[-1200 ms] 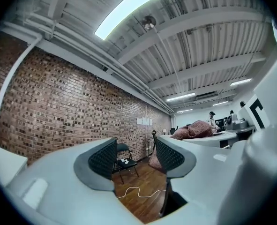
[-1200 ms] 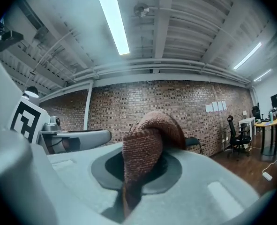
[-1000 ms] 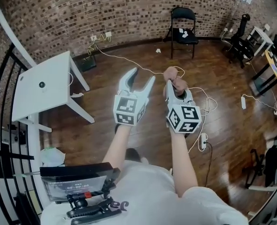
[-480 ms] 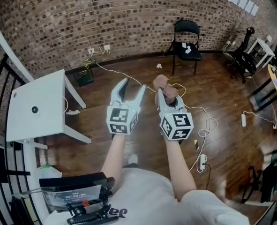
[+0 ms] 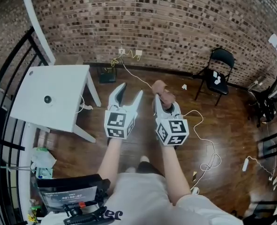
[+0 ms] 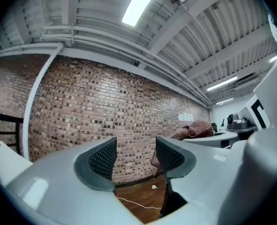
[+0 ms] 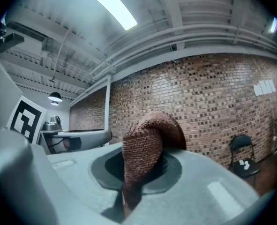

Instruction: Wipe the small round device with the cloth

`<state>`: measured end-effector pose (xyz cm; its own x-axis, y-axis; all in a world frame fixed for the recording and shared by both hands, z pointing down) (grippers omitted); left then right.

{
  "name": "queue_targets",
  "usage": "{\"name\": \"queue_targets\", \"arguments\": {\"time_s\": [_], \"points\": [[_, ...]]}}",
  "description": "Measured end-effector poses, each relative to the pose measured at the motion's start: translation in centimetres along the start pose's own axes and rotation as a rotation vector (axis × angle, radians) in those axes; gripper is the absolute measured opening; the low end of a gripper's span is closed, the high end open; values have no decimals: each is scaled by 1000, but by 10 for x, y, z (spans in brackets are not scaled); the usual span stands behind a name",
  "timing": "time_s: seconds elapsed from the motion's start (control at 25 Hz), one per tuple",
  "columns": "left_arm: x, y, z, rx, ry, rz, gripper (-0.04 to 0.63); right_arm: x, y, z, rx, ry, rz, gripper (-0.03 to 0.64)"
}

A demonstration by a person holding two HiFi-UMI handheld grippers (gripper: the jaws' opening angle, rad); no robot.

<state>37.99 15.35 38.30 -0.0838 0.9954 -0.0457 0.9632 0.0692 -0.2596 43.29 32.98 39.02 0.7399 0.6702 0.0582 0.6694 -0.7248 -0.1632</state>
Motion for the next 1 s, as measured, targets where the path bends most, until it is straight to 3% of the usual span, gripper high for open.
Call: {"name": "queue_targets", "arguments": {"time_s": [0.24,0.44,0.6,0.76,1.0], "points": [[-77,18,-5,-26,62,267,268,-9,127,-25,-18,66,262,27],[-137,-11,16,-23,144,544,268,-61,221,-31,-56,138,499,26],[-168,-33,17,-45,175,674,268,-98,259,-52,-106,153,608,26],[-205,-77,15,-66,196,849,267,-165,287,-78,-177,162,786,26],[-283,-121,25,-27,238,960,268,-273,338,-97,-189,140,936,25]]}}
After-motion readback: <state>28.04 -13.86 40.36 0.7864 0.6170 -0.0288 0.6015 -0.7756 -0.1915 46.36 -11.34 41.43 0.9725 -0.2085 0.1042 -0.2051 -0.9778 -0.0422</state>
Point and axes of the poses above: the fingertips, and each gripper's own axes: y forward along the fingers, x to its right, z out of its top, the point moved 10 cm from there along -y, backward along the fingers, and after that the axes turned 11 degrees about x, right-handed, at the moved point
